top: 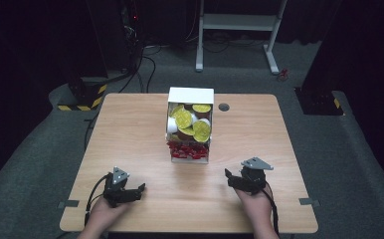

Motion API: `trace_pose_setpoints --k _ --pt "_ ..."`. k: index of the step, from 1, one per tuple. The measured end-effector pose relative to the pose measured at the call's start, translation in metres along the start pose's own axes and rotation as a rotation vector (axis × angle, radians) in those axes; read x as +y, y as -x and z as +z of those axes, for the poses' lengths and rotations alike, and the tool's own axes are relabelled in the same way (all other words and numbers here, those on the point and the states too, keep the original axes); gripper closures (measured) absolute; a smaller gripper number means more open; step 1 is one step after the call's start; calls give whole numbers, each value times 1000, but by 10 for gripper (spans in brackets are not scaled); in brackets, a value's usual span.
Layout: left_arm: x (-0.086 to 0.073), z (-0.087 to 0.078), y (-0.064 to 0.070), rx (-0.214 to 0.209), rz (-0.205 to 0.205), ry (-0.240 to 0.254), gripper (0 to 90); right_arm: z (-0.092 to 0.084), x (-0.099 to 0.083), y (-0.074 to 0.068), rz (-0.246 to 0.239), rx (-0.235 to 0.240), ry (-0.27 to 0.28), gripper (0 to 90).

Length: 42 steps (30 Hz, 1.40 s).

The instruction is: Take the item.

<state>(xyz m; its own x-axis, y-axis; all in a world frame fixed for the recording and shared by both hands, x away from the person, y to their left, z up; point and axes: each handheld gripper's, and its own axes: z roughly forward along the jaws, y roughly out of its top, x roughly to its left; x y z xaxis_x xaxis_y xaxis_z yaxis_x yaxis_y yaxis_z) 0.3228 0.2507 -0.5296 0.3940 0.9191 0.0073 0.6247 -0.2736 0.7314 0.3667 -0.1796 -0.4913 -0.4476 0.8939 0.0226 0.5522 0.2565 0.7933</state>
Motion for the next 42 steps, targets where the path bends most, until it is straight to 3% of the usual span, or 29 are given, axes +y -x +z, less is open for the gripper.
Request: trace_pose_setpoints --k 16,21,28,42 --pt "6 6 0 -23 18 -1 123 -11 24 -12 -1 10 46 278" --pt "7 7 0 -27 24 -4 123 -12 27 -14 32 6 44 301" --pt "6 6 1 -24 22 1 128 -11 33 -19 36 4 49 348" --pt "6 6 0 -30 25 1 129 -5 49 -31 9 31 78 397"
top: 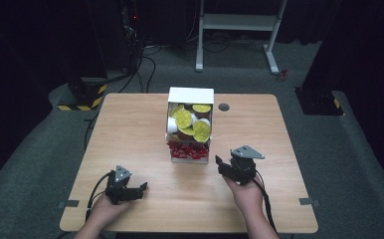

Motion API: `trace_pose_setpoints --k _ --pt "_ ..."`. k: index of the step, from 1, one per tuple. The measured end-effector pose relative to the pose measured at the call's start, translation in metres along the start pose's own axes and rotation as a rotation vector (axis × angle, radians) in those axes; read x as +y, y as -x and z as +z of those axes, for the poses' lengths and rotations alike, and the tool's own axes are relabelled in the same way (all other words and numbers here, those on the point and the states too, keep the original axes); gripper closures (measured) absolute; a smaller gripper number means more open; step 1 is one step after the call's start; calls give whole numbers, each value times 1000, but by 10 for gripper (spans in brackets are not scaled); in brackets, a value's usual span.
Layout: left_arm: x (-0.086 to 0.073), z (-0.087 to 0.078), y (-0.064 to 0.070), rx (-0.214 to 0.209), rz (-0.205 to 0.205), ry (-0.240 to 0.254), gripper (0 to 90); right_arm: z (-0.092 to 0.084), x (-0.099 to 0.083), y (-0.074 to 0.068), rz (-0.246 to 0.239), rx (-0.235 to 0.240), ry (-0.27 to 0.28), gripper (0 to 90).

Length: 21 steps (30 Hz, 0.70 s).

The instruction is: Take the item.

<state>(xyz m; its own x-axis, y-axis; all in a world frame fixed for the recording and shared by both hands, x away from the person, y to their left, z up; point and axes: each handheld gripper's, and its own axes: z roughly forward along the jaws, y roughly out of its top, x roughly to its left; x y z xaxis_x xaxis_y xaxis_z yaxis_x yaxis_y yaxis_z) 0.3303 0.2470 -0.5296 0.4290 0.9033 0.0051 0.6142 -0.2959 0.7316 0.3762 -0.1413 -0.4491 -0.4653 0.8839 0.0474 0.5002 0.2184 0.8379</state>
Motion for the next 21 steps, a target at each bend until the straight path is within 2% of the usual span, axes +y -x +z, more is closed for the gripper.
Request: trace_pose_setpoints --k 4,11,14,16,21 --pt "0 0 0 0 0 0 129 3 3 -3 -2 3 1 411" --pt "0 0 0 0 0 0 129 4 13 -13 -2 16 23 508" --pt "0 0 0 0 0 0 129 7 18 -16 -19 21 34 548" --pt "0 0 0 0 0 0 129 8 20 -19 -3 25 29 581" --pt "0 0 0 -1 0 0 130 16 22 -23 -18 46 20 622"
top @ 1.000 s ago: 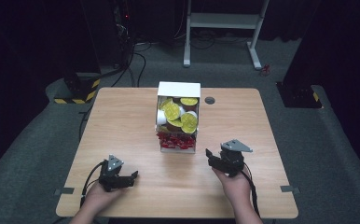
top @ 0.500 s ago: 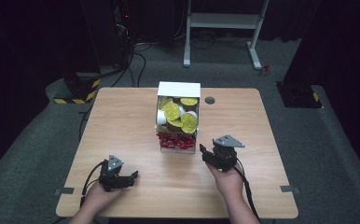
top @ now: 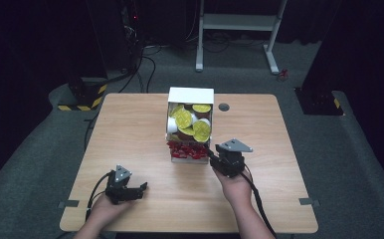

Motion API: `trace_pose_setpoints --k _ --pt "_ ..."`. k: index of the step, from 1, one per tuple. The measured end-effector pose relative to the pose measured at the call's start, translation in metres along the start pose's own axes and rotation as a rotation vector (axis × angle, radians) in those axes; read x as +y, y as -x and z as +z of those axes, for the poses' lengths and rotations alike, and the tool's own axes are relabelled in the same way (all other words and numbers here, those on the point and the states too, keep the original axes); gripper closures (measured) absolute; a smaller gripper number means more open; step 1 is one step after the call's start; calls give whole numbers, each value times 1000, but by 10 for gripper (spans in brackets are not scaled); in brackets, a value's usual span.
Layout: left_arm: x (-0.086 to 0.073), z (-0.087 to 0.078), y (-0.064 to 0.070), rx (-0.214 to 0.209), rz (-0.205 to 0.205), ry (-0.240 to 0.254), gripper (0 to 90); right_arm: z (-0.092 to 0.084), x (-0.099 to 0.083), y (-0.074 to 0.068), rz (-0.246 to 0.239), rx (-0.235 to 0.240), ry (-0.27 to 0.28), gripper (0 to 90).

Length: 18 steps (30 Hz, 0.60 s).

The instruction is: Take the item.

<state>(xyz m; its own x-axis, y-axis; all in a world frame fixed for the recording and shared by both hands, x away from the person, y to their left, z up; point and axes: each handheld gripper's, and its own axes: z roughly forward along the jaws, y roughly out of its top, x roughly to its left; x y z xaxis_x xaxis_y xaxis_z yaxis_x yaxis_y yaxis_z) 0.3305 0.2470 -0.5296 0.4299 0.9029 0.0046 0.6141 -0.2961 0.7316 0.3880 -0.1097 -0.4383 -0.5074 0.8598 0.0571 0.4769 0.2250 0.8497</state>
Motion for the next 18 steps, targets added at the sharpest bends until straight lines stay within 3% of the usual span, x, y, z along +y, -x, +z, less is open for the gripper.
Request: trace_pose_setpoints --k 7,18 --pt "0 0 0 3 7 1 130 11 3 -2 -14 -26 -8 721" --pt "0 0 0 1 6 0 130 28 3 -2 -6 -43 1 796"
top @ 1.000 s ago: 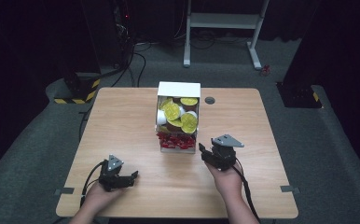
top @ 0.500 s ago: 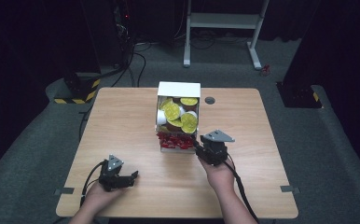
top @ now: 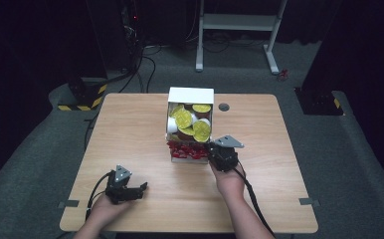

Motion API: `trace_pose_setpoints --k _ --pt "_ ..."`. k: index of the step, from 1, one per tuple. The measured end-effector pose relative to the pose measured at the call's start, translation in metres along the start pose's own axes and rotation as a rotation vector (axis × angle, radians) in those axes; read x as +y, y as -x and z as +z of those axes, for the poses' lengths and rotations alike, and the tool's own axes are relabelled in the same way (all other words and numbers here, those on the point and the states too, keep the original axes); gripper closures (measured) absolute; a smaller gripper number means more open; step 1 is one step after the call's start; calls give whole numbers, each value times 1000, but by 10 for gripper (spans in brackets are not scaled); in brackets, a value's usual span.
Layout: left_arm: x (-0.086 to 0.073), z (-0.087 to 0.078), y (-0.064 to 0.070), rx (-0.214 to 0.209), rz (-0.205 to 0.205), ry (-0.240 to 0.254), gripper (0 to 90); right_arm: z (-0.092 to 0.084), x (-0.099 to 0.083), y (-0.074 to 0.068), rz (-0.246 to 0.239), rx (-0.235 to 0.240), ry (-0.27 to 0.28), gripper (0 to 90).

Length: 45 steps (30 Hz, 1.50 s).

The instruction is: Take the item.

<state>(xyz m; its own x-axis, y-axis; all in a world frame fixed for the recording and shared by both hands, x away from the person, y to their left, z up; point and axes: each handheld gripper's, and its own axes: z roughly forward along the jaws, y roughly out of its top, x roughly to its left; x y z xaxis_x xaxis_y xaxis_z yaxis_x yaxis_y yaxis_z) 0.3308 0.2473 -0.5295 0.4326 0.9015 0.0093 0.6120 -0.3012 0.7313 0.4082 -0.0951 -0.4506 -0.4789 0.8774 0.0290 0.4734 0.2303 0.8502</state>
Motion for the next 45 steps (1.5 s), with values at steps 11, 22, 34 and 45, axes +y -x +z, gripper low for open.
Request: trace_pose_setpoints --k 11,22,34,45 --pt "0 0 0 -2 -5 2 133 3 1 5 3 12 5 877" --pt "0 0 0 -1 2 2 133 5 1 11 9 -6 19 886" --pt "0 0 0 -1 2 0 133 -6 -3 7 24 20 27 894" --pt "0 0 0 2 4 -1 133 -23 -8 7 17 47 48 893"
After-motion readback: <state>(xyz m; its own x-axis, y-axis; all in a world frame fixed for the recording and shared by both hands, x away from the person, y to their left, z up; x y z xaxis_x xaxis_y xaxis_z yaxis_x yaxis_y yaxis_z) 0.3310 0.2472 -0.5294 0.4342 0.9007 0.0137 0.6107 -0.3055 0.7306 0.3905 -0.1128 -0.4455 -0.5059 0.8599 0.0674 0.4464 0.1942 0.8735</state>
